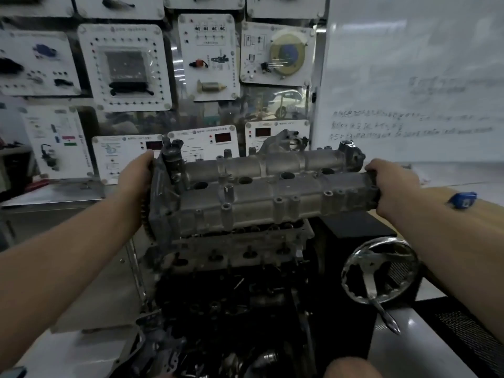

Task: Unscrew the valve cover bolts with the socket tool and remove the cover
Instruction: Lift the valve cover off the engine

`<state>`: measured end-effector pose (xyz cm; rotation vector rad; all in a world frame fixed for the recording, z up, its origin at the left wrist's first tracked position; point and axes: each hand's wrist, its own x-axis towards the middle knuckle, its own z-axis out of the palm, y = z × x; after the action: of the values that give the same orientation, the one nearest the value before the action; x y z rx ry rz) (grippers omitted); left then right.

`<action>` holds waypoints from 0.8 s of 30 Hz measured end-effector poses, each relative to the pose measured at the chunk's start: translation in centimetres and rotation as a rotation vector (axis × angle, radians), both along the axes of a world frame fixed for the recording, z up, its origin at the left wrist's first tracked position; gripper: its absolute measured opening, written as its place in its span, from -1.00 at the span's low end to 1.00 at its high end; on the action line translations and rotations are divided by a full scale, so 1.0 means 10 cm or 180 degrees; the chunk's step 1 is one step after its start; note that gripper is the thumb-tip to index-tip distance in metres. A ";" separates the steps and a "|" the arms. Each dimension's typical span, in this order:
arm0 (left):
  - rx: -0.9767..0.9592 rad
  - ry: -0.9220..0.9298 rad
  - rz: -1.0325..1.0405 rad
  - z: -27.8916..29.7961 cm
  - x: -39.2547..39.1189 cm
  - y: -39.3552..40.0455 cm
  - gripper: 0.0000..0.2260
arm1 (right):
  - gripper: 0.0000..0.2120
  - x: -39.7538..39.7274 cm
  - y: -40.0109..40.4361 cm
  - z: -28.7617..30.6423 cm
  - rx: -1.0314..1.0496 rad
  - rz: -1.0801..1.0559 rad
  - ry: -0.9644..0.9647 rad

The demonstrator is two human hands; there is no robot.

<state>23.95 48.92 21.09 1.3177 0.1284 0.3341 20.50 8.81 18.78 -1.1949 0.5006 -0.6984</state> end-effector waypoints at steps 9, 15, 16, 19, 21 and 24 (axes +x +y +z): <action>0.0050 0.0279 -0.0810 -0.37 -0.36 -0.85 -0.49 | -0.91 -0.90 -0.99 -0.18 -0.0179 -0.0397 0.0298; -0.0236 0.0963 -0.1475 -0.62 -0.63 -1.66 -0.56 | -0.91 -1.41 -1.67 -0.41 -0.0110 -0.0661 0.0604; -0.0295 0.1003 -0.1629 -0.67 -0.68 -1.79 -0.57 | -0.91 -1.49 -1.79 -0.45 -0.0125 -0.0722 0.0670; -0.0479 0.1208 -0.1898 -0.84 -0.83 -2.17 -0.67 | -0.86 -1.70 -2.15 -0.57 -0.0172 -0.0831 0.0937; -0.0553 0.1396 -0.1991 -0.97 -0.91 -2.39 -0.68 | -0.83 -1.81 -2.35 -0.63 -0.0111 -0.0772 0.1069; -0.0610 0.1637 -0.2160 -1.21 -1.01 -2.70 -0.62 | -0.83 -1.96 -2.68 -0.75 -0.0147 -0.0839 0.1215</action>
<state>13.81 21.88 8.99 1.1552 0.1316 -0.5847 0.93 -18.01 11.32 -1.3260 0.9786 -0.7090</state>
